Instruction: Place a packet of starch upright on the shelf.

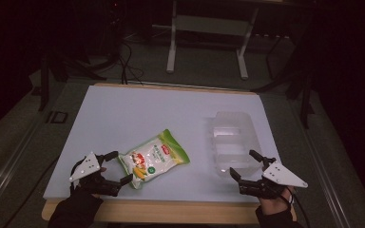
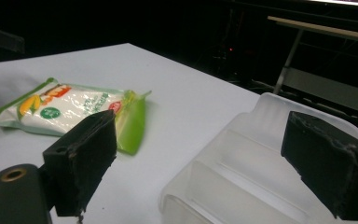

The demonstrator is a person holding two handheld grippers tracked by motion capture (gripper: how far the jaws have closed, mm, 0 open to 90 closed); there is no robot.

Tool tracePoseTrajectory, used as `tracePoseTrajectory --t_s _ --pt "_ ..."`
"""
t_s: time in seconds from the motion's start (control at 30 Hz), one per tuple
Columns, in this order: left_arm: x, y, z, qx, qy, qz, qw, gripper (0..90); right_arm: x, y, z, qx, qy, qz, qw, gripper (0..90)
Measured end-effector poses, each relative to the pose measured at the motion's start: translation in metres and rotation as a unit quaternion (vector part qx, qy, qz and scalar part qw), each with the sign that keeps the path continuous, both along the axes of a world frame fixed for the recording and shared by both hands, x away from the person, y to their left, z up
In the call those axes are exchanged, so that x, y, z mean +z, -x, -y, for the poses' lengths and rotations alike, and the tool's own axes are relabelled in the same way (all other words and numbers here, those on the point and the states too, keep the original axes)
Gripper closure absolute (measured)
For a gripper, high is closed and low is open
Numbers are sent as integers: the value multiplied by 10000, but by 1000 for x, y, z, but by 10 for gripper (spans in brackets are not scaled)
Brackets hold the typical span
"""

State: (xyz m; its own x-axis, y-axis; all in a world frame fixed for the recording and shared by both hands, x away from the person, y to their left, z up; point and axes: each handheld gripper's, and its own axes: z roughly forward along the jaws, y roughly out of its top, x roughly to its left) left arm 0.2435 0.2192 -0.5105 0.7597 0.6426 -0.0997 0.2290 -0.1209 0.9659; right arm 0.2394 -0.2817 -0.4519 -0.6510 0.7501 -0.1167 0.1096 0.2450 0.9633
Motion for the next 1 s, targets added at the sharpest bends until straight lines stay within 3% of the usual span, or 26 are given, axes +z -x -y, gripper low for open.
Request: tracePoseTrajectory --t_s 0.07,0.3,0.4,0.43,0.57,0.83,1.0 --pt "0 0 -1 -6 -23 27 10000 10 1 0 2 0 -72 22 10000 104" --pt "4 0 -4 -25 102 -107 9999 9 2 5 4 -111 162 186 9996 104" --pt "7 0 -1 -16 -126 -188 9997 10 3 6 6 -134 142 199 9996 104" --pt "8 1 1 -44 -218 -202 9995 10 3 7 7 -135 134 200 9996 104" --pt "14 -2 6 -432 -139 -496 9977 10 3 7 7 -109 133 179 9997 104" --pt "34 -5 20 -733 -227 -398 9963 10 3 6 3 -53 173 142 9997 104" --pt "50 -10 28 -913 -470 -279 9943 11 3 8 0 -16 196 142 9997 104"
